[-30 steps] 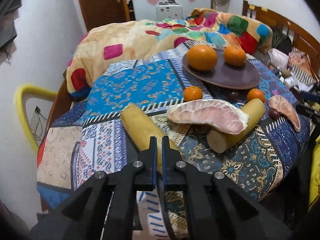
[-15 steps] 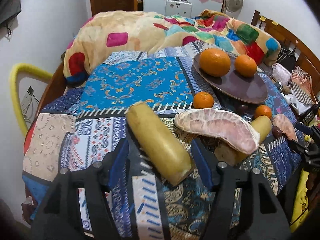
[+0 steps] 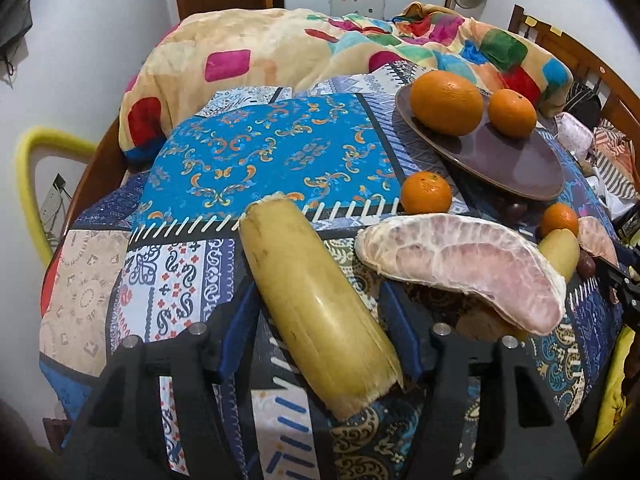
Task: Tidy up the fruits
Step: 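Grasp a yellow cylinder with the left tool while the right tool grasps a pomelo segment, then carry the yellow cylinder and pomelo segment onto the plate and release both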
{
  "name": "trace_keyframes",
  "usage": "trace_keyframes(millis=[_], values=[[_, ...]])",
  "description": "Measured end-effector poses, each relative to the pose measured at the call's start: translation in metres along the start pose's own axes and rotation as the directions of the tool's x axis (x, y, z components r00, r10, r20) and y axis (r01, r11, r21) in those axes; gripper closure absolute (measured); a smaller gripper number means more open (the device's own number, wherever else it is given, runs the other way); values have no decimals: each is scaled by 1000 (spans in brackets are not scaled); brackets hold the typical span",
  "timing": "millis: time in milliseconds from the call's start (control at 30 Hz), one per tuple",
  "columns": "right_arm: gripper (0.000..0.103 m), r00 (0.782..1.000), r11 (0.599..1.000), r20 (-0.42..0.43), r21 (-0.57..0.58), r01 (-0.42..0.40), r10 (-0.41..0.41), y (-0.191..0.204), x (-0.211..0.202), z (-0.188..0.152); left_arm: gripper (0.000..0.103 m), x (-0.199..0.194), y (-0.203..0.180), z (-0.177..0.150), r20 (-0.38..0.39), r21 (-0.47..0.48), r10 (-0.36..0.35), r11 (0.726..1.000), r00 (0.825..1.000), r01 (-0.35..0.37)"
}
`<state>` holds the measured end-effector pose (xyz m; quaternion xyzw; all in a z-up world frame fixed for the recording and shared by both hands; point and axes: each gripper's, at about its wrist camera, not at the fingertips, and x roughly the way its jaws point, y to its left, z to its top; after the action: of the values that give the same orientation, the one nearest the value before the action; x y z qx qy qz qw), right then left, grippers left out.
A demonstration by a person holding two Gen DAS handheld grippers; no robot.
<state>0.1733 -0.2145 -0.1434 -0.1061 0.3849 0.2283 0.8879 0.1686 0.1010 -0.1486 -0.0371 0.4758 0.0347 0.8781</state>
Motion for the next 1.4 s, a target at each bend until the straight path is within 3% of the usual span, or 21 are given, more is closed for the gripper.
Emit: trace_keyframes(millis=[200, 533, 700, 1033, 1400], values=[[62, 1000, 1000, 20, 27, 10, -10, -3, 2, 2, 56, 5, 8, 10, -6, -19, -17, 1000, 1000, 17], [63, 999, 998, 45, 69, 13, -16, -13, -6, 6, 65, 2, 14, 14, -5, -40, -16, 999, 1000, 16], [63, 997, 997, 75, 73, 22, -27, -15, -17, 13, 65, -17, 14, 8, 16, -24, -19, 1000, 1000, 20], [63, 988, 996, 155, 87, 13, -26, -11, -40, 32, 65, -73, -6, 17, 139, 11, -60, 998, 988, 59], [63, 977, 997, 212, 79, 6, -23, -8, -42, 58, 65, -80, -52, 46, 188, 85, -135, 989, 973, 121]])
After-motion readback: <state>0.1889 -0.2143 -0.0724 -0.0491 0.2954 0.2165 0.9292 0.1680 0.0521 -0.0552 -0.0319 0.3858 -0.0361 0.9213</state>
